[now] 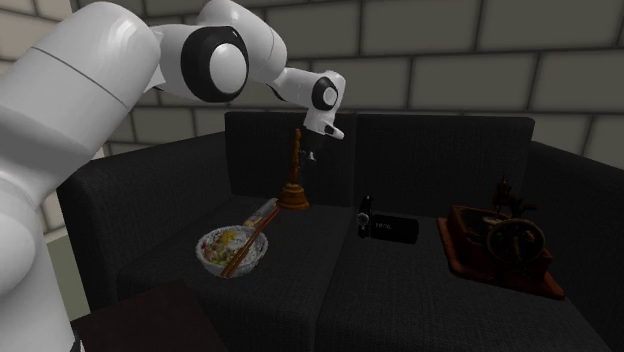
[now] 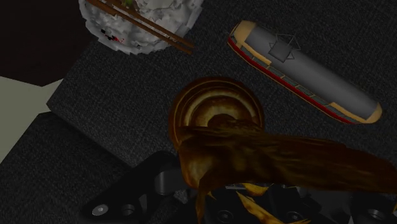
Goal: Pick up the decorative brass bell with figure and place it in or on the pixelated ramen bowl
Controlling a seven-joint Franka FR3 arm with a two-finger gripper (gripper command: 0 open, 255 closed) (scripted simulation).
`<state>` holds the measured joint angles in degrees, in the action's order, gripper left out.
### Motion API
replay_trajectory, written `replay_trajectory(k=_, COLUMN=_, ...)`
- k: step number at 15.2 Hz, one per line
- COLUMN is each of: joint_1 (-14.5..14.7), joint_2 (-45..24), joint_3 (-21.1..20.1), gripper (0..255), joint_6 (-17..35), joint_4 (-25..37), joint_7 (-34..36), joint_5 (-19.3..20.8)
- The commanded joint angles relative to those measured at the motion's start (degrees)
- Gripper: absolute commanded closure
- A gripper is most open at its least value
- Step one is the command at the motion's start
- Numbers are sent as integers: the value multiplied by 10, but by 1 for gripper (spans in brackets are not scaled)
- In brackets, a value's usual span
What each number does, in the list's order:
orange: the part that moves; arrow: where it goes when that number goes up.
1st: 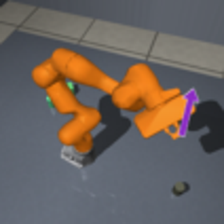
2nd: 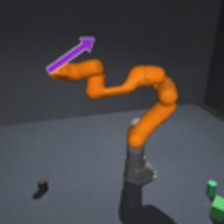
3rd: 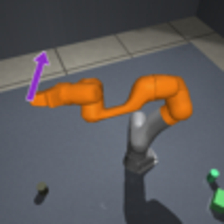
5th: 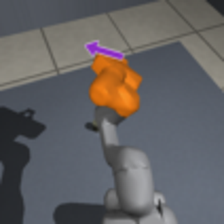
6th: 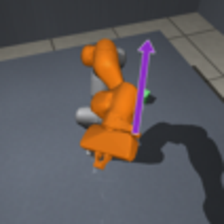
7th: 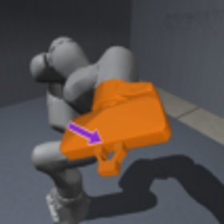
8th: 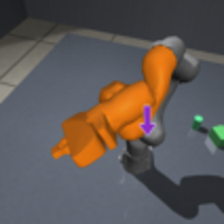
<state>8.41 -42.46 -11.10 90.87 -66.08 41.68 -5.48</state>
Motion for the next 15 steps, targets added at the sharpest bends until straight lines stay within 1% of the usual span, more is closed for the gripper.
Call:
replay_trajectory(k=1, joint_1=0, joint_2=2, joint_3=-1, gripper=255, joint_6=-14, joint_4=12, joint_7=2, joint_5=0)
replay_trajectory(k=6, joint_1=1, joint_2=6, joint_3=-2, gripper=255, joint_6=-47, joint_4=41, joint_7=8, joint_5=-1)
replay_trajectory(k=8, joint_1=-6, joint_2=72, joint_3=-5, gripper=255, joint_6=6, joint_4=-76, joint_7=3, joint_5=-9)
replay_trajectory(k=10, joint_1=-11, joint_2=125, joint_3=-9, gripper=255, joint_6=47, joint_4=-171, joint_7=-1, joint_5=-18)
replay_trajectory(k=15, joint_1=-17, joint_2=235, joint_3=-18, gripper=255, joint_6=128, joint_4=-361, joint_7=-10, joint_5=-41)
